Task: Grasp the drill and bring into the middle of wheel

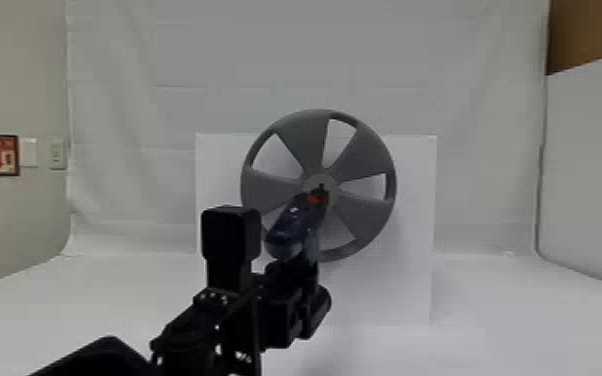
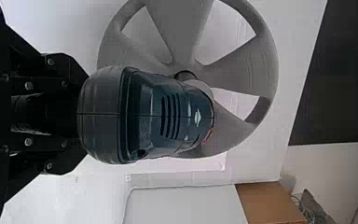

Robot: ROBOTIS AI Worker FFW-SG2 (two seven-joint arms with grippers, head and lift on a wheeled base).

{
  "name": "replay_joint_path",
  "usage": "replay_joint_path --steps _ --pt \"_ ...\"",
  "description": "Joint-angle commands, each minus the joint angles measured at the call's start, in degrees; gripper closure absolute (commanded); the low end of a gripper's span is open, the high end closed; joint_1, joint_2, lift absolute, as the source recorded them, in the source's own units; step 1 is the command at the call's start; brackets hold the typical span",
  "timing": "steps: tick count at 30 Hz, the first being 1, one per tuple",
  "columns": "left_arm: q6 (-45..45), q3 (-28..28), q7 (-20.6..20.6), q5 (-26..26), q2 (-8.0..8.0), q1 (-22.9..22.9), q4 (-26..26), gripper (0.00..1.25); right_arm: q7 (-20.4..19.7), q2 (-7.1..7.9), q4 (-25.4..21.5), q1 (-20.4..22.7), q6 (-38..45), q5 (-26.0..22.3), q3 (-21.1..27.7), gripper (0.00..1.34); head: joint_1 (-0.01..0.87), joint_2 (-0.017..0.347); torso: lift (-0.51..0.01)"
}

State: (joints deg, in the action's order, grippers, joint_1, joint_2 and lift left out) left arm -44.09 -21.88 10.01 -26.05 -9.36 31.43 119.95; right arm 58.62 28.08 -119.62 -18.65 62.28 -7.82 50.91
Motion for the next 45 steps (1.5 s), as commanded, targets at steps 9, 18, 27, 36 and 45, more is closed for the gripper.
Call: replay_joint_path --steps 9,18,27,36,45 --pt "1.7 -0.8 -0.3 0.8 0.66 2.1 -4.2 1.22 0.0 0.05 0.0 0.0 0.1 0.0 -0.2 0.09 0.054 0.031 -0.403" --pt "2.2 -1.1 -0.5 1.4 0.92 3.0 -5.7 1.22 0.0 0.13 0.0 0.3 0.2 0.0 -0.2 0.09 0.054 0.031 -0.403" --pt "2.3 -1.2 -0.5 1.5 1.10 3.5 -6.4 1.22 0.0 0.22 0.0 0.3 0.3 0.0 -0.2 0.09 0.054 0.031 -0.403" --pt "2.3 -1.0 -0.5 1.5 1.19 3.9 -7.5 1.22 0.0 0.22 0.0 0.3 0.3 0.0 -0.2 0.09 0.054 0.031 -0.403" --pt "2.3 -0.6 -0.5 1.5 1.28 4.1 -8.2 1.22 0.0 0.22 0.0 0.4 0.3 0.0 -0.2 0.09 0.054 0.031 -0.403"
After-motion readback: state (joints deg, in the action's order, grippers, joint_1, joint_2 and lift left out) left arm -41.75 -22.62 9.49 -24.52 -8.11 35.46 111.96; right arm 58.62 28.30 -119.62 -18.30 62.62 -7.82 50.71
